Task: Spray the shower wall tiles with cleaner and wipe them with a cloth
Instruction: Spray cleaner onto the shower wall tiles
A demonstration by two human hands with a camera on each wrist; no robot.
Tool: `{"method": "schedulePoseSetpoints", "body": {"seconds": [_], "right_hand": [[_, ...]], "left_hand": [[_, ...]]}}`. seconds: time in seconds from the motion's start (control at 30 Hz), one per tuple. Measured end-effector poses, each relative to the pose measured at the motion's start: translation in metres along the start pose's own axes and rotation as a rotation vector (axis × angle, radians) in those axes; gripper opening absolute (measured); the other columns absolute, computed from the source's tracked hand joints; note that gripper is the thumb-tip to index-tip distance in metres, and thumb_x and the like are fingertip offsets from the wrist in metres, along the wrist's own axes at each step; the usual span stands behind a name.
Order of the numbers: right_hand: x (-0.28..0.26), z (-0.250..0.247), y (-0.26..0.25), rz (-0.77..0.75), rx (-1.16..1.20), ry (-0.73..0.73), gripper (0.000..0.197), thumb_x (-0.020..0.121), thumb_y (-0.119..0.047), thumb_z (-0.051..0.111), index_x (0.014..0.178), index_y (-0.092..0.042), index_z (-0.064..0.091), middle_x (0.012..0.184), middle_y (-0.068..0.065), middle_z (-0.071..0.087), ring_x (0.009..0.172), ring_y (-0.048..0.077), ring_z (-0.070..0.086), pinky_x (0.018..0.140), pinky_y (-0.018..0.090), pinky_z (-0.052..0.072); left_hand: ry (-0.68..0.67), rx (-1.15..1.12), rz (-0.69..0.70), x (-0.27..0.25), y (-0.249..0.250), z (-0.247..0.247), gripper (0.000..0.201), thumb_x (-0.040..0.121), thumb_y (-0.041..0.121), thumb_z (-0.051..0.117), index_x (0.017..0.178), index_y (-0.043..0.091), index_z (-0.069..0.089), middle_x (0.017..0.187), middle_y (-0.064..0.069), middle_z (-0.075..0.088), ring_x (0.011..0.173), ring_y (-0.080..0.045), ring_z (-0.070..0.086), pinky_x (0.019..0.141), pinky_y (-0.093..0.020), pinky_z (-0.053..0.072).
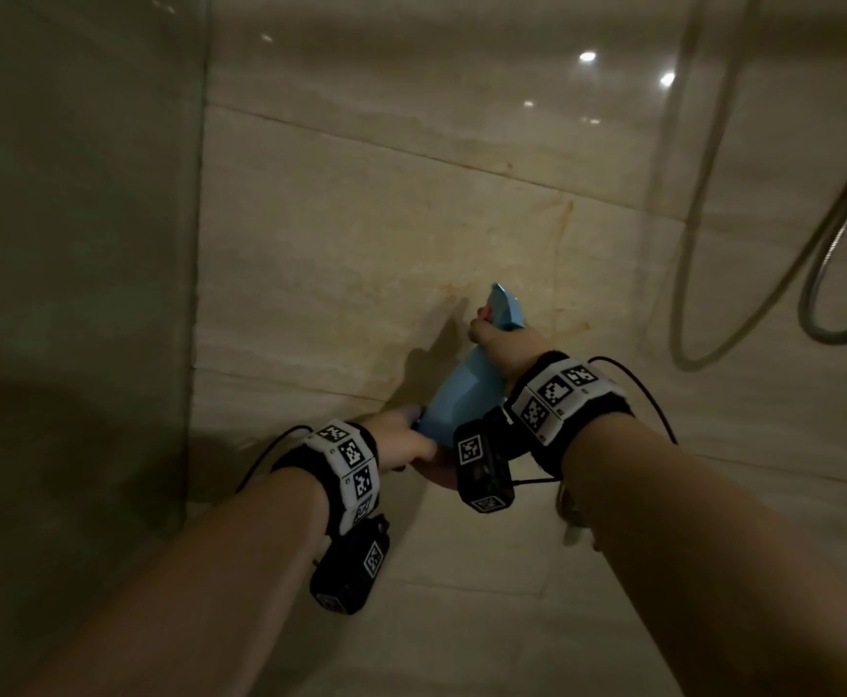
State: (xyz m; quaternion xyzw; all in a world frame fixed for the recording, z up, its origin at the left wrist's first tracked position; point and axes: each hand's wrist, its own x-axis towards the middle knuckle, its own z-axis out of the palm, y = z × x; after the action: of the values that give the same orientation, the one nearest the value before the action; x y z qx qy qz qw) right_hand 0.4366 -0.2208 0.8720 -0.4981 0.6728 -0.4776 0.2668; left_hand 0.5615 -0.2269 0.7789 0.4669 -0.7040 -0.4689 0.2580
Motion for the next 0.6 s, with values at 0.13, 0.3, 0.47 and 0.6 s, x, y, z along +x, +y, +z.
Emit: {"method": "schedulePoseSetpoints", "body": {"seconds": [0.13, 0.3, 0.47, 0.6], "right_hand": [[-0.001, -0.022, -0.023, 0.0, -0.013, 0.062, 0.018, 0.09, -0.025, 0.056, 0.095, -0.014, 0.043, 0.087, 0.007, 0.049, 0.087, 0.028, 0.05, 0.092, 0.045, 0.047], [0.002, -0.054, -0.049, -0.006, -0.041, 0.134, 0.03, 0.086, -0.033, 0.059, 0.107, -0.014, 0.05, 0.097, 0.01, 0.051, 0.085, 0.028, 0.052, 0.078, 0.04, 0.049], [0.011, -0.08, -0.061, -0.032, -0.094, 0.12, 0.045, 0.089, -0.032, 0.055, 0.125, -0.007, 0.046, 0.1, 0.01, 0.05, 0.088, 0.027, 0.051, 0.079, 0.038, 0.046], [0.024, -0.092, -0.07, -0.063, -0.124, 0.108, 0.046, 0.09, -0.034, 0.054, 0.125, -0.005, 0.047, 0.092, 0.009, 0.053, 0.088, 0.026, 0.053, 0.093, 0.041, 0.049]], "left_hand": [[-0.009, 0.061, 0.085, 0.004, 0.031, -0.004, 0.061, 0.069, 0.017, 0.06, 0.127, 0.006, 0.047, 0.105, -0.015, 0.059, 0.087, -0.026, 0.057, 0.067, -0.031, 0.038], [0.014, 0.15, 0.122, 0.013, 0.076, -0.006, 0.018, 0.088, 0.004, 0.048, 0.106, 0.007, 0.044, 0.07, -0.004, 0.042, 0.057, -0.017, 0.04, 0.053, -0.026, 0.029], [0.056, 0.189, 0.14, 0.028, 0.1, 0.001, 0.037, 0.091, 0.005, 0.048, 0.128, 0.004, 0.044, 0.07, -0.003, 0.043, 0.057, -0.016, 0.039, 0.052, -0.025, 0.028], [0.105, 0.201, 0.15, 0.041, 0.114, 0.004, 0.04, 0.093, 0.005, 0.045, 0.132, 0.005, 0.041, 0.074, -0.005, 0.043, 0.058, -0.018, 0.039, 0.053, -0.026, 0.028]]}}
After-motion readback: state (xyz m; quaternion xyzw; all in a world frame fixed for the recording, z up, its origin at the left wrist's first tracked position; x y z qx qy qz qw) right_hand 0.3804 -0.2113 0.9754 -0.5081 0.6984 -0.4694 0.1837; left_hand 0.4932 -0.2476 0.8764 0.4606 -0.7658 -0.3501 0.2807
